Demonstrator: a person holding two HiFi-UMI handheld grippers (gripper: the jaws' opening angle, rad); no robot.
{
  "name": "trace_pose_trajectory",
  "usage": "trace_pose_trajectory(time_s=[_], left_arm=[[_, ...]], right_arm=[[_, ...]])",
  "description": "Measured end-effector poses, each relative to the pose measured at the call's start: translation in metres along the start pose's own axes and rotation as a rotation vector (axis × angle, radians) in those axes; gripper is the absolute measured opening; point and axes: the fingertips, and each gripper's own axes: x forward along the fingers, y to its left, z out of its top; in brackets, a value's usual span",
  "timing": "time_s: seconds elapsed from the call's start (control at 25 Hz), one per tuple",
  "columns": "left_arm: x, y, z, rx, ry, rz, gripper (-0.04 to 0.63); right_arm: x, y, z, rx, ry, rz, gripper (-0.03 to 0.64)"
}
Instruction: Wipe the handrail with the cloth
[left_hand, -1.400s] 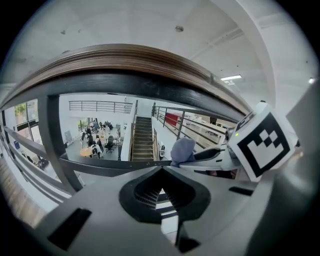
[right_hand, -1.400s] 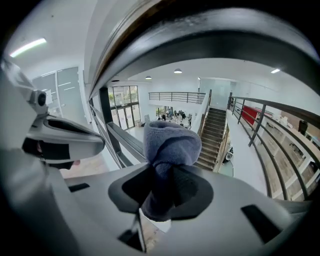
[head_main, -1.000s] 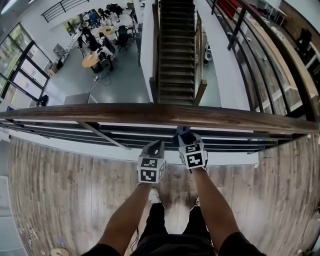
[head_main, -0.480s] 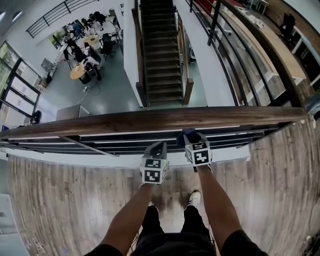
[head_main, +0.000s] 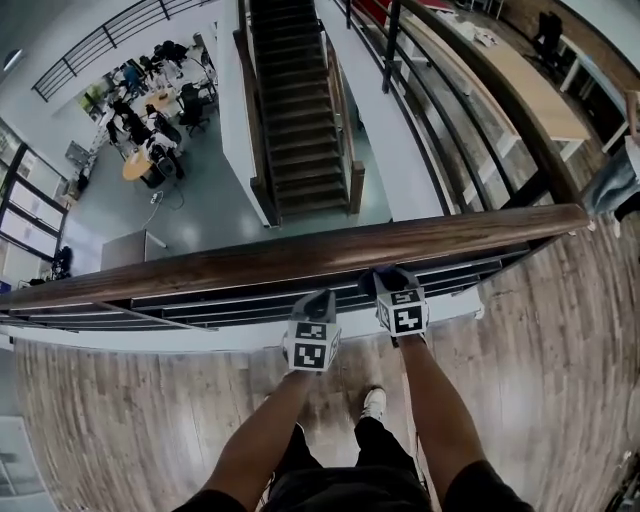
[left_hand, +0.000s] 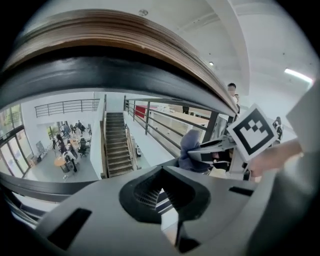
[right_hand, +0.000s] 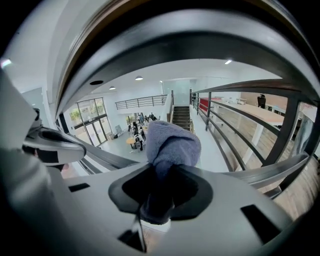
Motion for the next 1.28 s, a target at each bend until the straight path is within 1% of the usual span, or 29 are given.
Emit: trace_pose_trajectory(time_s=[0.2, 0.44, 0.6, 0.68, 0.92, 1.12, 1.28], left_arm=[[0.034, -0.054, 0.012, 0.032, 0.009, -0.055, -0.002], [0.074, -0.116, 0.042, 0.060, -0.007, -0.089, -0.002], [0.097, -0.160, 0.052, 0.097, -0.009, -0.119, -0.002], [0.106, -0.179, 0.058, 0.113, -0.003, -0.138, -0.002], [0.135, -0.229, 0.069, 0.129, 0.009, -0.184, -0.002], [0.165, -0.273, 0.078, 0.153, 0.009, -0.227, -0.002], [0.178, -0.304, 0.085, 0.176, 0.003, -0.264, -0.002]], right_arm=[[-0.017, -0.070, -0.011, 0.046, 0.004, -0.051, 0.095], [-0.036, -0.154, -0.014, 0.070, 0.001, -0.101, 0.095], [-0.050, -0.208, -0.023, 0.100, -0.012, -0.134, 0.095], [-0.056, -0.230, -0.024, 0.108, -0.014, -0.146, 0.095], [-0.071, -0.290, -0.025, 0.120, -0.011, -0.167, 0.095], [-0.078, -0.349, -0.037, 0.150, -0.020, -0.214, 0.095], [-0.086, -0.388, -0.041, 0.138, -0.021, -0.262, 0.095]])
